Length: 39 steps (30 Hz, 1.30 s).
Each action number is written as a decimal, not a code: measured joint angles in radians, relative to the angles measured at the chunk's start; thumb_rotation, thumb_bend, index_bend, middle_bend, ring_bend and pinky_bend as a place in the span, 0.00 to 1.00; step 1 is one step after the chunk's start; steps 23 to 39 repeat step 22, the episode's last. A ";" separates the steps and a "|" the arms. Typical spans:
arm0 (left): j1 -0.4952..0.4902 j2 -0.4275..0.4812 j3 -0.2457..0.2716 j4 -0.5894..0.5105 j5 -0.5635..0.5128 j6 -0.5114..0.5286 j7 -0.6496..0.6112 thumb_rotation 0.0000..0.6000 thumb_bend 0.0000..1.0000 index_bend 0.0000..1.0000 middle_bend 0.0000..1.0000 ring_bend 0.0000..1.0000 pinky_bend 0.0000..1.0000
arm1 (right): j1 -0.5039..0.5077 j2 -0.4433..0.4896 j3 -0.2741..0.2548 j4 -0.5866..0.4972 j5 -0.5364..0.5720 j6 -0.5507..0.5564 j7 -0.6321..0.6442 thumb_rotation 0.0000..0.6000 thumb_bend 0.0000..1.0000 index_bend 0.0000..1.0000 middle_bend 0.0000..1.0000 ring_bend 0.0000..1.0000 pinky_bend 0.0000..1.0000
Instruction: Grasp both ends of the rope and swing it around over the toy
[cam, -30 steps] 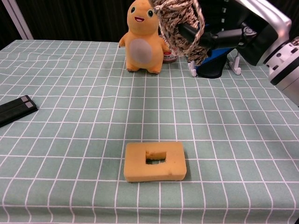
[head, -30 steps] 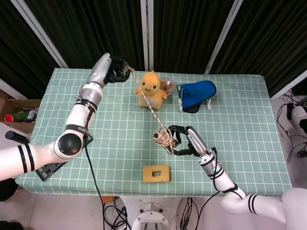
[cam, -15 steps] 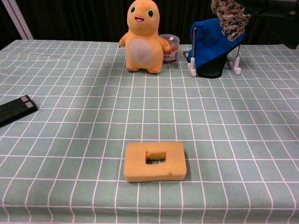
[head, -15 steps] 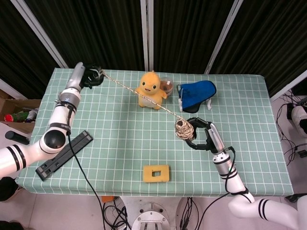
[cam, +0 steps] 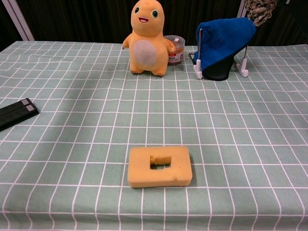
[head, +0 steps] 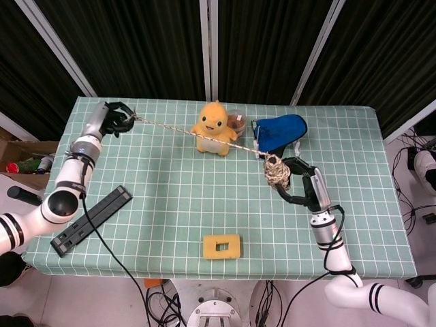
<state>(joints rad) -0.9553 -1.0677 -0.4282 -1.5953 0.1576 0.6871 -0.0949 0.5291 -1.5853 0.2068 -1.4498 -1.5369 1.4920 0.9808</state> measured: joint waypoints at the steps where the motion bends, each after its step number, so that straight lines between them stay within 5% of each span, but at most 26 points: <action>1: 0.009 0.005 -0.004 -0.006 0.011 -0.017 -0.012 1.00 0.54 0.69 0.72 0.66 0.69 | -0.002 -0.003 0.001 0.004 0.000 0.000 0.001 1.00 0.75 0.79 0.64 0.61 0.82; 5: 0.049 0.016 -0.021 -0.019 0.084 -0.072 -0.059 1.00 0.45 0.47 0.61 0.61 0.64 | -0.005 -0.008 0.009 0.009 -0.001 0.003 0.000 1.00 0.75 0.79 0.64 0.61 0.82; 8: 0.085 0.021 -0.037 -0.026 0.172 -0.100 -0.097 1.00 0.29 0.12 0.37 0.43 0.49 | -0.007 -0.007 0.018 0.008 0.001 0.008 -0.004 1.00 0.75 0.79 0.64 0.61 0.82; 10: 0.116 0.026 -0.049 -0.027 0.239 -0.130 -0.130 0.97 0.22 0.01 0.25 0.33 0.41 | -0.011 -0.004 0.024 0.007 0.000 0.015 -0.005 1.00 0.75 0.79 0.64 0.61 0.82; 14: 0.180 0.028 -0.084 -0.023 0.348 -0.150 -0.215 0.85 0.18 0.00 0.18 0.25 0.35 | -0.013 0.007 0.042 -0.004 0.000 0.021 -0.008 1.00 0.75 0.79 0.64 0.61 0.82; 22: 0.305 0.028 -0.127 0.001 0.504 -0.113 -0.345 0.85 0.18 0.02 0.19 0.25 0.34 | -0.016 0.036 0.066 -0.037 0.007 0.019 -0.019 1.00 0.75 0.79 0.64 0.61 0.82; 39: 0.305 0.028 -0.127 0.001 0.504 -0.113 -0.345 0.85 0.18 0.02 0.19 0.25 0.34 | -0.016 0.036 0.066 -0.037 0.007 0.019 -0.019 1.00 0.75 0.79 0.64 0.61 0.82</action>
